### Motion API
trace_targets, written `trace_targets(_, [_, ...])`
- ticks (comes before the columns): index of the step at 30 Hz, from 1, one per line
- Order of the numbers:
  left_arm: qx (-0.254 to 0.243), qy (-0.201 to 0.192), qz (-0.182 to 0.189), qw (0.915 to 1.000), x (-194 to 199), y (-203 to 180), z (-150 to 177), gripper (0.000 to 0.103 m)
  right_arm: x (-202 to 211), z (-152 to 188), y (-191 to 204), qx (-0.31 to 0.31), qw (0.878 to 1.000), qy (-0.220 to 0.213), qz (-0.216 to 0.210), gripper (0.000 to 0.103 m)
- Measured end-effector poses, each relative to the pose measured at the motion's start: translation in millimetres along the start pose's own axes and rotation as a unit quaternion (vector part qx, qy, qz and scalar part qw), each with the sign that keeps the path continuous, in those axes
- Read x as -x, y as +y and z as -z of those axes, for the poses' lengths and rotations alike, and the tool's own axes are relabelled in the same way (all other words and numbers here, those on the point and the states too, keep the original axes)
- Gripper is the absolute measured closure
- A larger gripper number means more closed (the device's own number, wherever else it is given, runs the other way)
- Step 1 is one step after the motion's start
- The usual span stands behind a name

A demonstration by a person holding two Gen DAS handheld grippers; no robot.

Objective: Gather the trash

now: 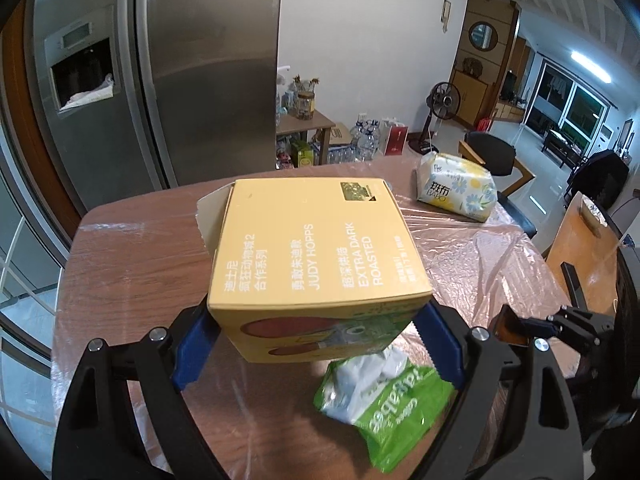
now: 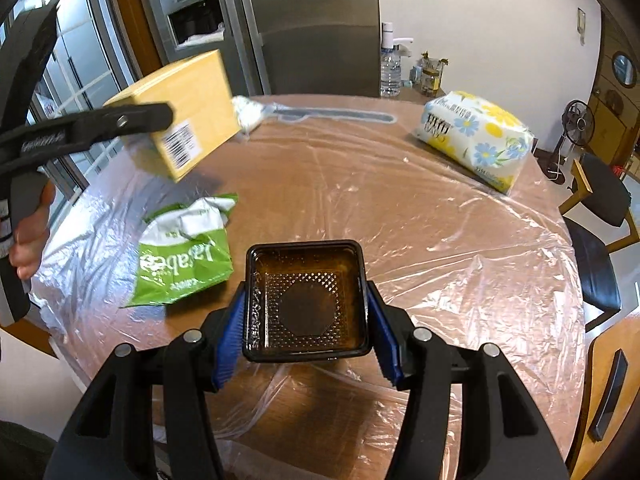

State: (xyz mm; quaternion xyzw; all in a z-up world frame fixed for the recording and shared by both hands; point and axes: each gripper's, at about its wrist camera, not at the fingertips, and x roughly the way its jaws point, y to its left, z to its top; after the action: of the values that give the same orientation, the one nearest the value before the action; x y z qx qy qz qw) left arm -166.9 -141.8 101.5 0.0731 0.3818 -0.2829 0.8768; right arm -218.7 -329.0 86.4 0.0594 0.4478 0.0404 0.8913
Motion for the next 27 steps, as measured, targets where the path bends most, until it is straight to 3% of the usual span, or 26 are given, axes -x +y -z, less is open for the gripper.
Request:
trace_targets(8, [0.006, -0.01, -0.004, 0.9999, 50.4, 16.4, 32.7, 0.014, 26.8, 4.3, 10.1, 0.012, 1.0, -0.017, -0.015, 0.049])
trace_targets(18, [0.021, 0.002, -0.006, 0.9998, 72.5, 19.4, 65.9, 0.014, 36.7, 16.7, 30.0, 0.025, 0.999, -0.016, -0.027, 0.049])
trace_targets(27, [-0.008, 0.011, 0.012, 0.9998, 113.6, 7.6, 103.6, 0.014, 68.5, 37.6, 44.5, 0.036, 0.997, -0.016, -0.065, 0.049])
